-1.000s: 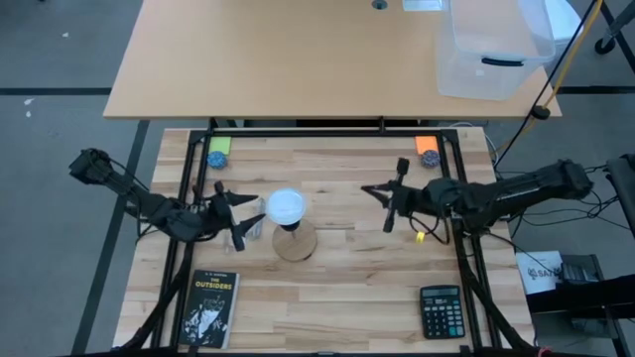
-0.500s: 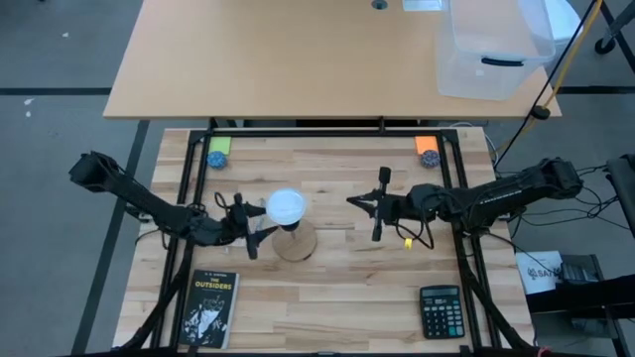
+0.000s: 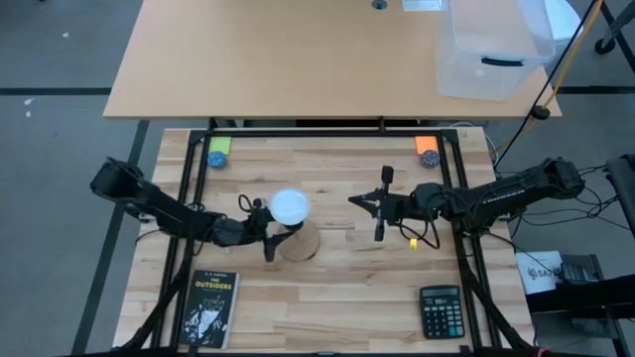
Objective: Screw lightbulb
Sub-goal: Insert the lightbulb on the lamp
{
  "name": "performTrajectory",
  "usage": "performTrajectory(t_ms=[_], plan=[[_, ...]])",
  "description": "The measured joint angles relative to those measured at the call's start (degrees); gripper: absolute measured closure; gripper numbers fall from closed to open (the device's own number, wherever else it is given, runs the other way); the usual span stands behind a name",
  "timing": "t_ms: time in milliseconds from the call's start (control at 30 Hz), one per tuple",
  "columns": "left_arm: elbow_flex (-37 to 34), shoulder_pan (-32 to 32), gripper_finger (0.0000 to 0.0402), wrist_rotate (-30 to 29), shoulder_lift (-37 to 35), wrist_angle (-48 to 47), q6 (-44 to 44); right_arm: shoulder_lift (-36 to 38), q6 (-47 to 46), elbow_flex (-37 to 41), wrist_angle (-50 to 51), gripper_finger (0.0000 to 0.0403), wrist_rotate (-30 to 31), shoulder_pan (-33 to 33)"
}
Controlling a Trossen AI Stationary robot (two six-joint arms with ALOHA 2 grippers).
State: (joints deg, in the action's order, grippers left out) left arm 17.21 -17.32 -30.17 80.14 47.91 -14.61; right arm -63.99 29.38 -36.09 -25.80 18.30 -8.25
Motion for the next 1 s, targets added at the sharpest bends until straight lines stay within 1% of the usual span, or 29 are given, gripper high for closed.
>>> performTrajectory(t_ms=[133,433,533,633,733,1000], plan=[[0.0,0.1,0.0138,1.2,3.6,3.7,0.0,0.0,0.0,0.0,0.2,0.0403,1.3,0.0],[0.0,0.4,0.0139,1.4,13.7,18.0,1.4,0.0,-0.1,0.0,0.5,0.0403,1.4,0.0],[0.0,1.1,0.0151,1.4,17.3,22.6,1.7,0.0,-0.2,0.0,0.5,0.0403,1.4,0.0],[0.0,1.9,0.0178,1.1,19.7,26.1,2.1,0.0,-0.2,0.0,0.5,0.0403,1.4,0.0],[0.0,2.2,0.0215,1.0,20.9,28.6,3.7,0.0,-0.2,0.0,0.7,0.0403,1.4,0.0],[0.2,4.1,0.0344,1.0,21.0,29.3,5.9,0.0,-0.2,0.0,0.8,0.0403,1.4,0.0]])
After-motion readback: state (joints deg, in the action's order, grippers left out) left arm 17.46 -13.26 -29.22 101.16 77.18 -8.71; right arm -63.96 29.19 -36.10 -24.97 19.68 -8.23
